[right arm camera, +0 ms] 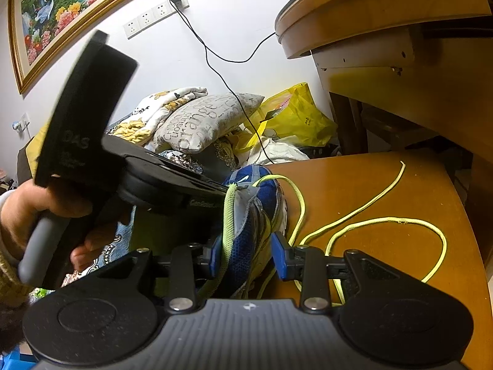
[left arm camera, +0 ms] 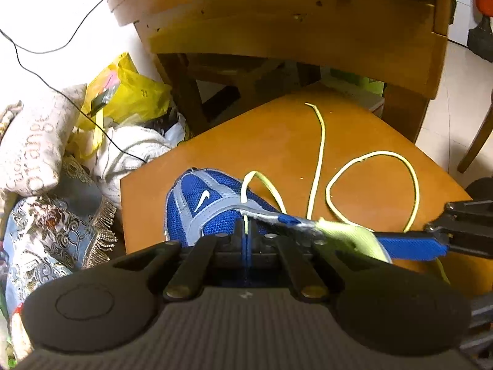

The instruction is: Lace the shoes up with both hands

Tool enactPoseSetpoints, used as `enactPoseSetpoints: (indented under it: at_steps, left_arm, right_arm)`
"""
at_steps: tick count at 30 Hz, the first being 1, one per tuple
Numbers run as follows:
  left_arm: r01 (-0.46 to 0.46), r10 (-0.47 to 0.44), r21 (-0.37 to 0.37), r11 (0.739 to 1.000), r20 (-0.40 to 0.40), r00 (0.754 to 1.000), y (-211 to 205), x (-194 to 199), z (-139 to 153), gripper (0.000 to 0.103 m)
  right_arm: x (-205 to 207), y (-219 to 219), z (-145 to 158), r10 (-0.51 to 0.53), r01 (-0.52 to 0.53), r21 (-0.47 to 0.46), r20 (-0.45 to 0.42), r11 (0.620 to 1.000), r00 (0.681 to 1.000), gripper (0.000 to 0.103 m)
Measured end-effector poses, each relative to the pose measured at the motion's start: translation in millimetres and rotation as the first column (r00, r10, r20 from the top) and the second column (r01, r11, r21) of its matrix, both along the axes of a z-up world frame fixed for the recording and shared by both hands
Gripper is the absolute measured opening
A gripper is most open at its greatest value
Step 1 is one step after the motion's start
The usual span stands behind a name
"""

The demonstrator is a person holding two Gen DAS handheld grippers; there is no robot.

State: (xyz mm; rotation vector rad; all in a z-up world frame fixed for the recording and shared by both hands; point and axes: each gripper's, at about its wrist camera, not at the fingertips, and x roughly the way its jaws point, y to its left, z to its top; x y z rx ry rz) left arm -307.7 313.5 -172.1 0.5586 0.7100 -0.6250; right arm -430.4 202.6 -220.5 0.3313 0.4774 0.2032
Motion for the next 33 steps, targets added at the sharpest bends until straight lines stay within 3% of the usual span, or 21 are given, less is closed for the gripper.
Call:
enactPoseSetpoints:
  at_steps: [8,13,15,17,23,28,29,33]
  left_arm:
    - [-0.002,0.002,-0.008,1.000,0.012,1.000,14,-7,9,0.001]
    - [-0.007,0.007,0.010,1.000,0.015,1.000,8,-6,8,0.008]
    - [0.006,-0.006,0.011,1.000,0.001,1.000,4,-5,5,0.029]
    - [0.003,-0.003,0.017,1.000,-0.001,1.000,-1,-3,3,0.032]
    - [-0.012,0.012,0.018,1.000,-0.010,1.000,-4,9,-5,0.030]
    - [-0.007,0.007,0.019,1.000,0.002,1.000,-6,8,-9,0.014]
    - [-0.004,0.004,0.022,1.000,0.004,1.000,-6,7,-10,0.002]
    - [0.006,-0.007,0.053,0.999,0.023,1.000,-14,2,-16,0.002]
  right_arm:
    - [-1,2,0,-0.008,0.008,0.002,-0.004,1.000,1.000,0.035]
    - [-1,1,0,-0.010,0.010,0.009,-0.010,1.000,1.000,0.035]
    - [-1,2,1,-0.007,0.007,0.006,-0.011,1.000,1.000,0.035]
    - [-1,1,1,-0.005,0.005,0.006,-0.013,1.000,1.000,0.035]
    - [-1,0,1,-0.002,0.002,0.007,-0.016,1.000,1.000,0.036]
    - [-1,2,1,0.009,-0.009,0.003,-0.009,1.000,1.000,0.036]
    - [-1,3,1,0.011,-0.011,0.002,-0.008,1.000,1.000,0.036]
    - [0,3,1,0.012,-0.012,0.007,-0.009,1.000,1.000,0.036]
